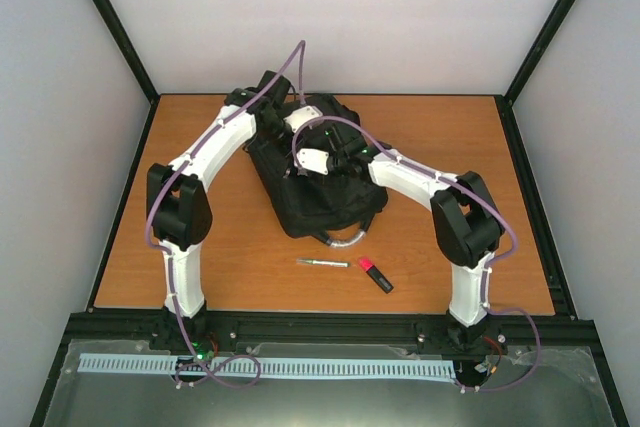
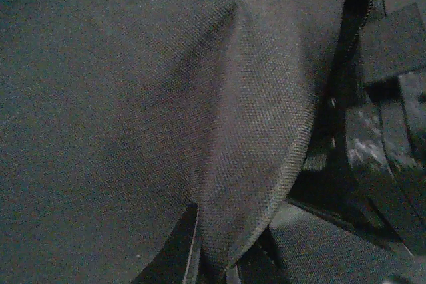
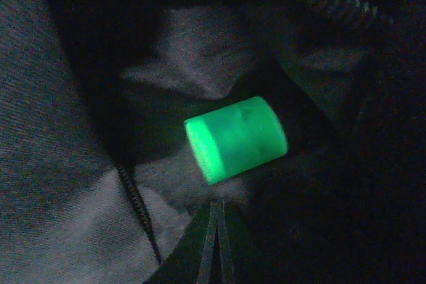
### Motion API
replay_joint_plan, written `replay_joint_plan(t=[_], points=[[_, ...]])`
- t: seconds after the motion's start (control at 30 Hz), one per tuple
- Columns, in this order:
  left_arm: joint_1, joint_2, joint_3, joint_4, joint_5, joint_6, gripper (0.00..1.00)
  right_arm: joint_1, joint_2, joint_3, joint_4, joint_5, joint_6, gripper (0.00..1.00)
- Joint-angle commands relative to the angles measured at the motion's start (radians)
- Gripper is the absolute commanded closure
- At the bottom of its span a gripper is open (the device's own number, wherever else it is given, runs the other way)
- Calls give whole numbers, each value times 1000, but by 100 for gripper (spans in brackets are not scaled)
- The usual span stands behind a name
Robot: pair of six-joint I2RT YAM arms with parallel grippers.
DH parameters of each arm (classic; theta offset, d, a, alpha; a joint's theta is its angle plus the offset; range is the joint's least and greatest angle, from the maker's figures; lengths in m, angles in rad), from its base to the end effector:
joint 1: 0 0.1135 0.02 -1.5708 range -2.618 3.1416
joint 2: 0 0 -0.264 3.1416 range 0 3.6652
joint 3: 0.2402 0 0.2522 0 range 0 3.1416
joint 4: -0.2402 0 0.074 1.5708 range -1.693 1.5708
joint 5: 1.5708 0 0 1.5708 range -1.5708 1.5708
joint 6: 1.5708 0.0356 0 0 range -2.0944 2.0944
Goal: Pack the student bag
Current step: Place the stationery in the student bag.
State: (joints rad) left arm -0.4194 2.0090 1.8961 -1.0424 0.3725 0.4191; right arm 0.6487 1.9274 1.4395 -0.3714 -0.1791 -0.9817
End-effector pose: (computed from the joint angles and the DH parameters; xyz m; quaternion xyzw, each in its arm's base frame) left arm 0.3833 -0.1851 0.2865 0.4263 0.8627 -0.1812 0.2027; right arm 0.3371 0.2635 0.2165 -0.7009 0.6175 0.0252 0.3560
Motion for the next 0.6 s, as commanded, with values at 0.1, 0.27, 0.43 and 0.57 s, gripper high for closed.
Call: replay_joint_plan(t=[0.1,0.27,0.43,0.57], points=[[-2,-73,13,-9,82,12,99,-3,29,60,61,75,100,94],[-1,-73,12,-8,78,12,99,-3,-51,11,33,41,127,91],[-1,-72,3,-7,76,12,99,-3,-147,-37,-43,-25,149,82],[-1,-74,0,-8,75,6,99,-3,-232,-89,-128,-71,117,68]])
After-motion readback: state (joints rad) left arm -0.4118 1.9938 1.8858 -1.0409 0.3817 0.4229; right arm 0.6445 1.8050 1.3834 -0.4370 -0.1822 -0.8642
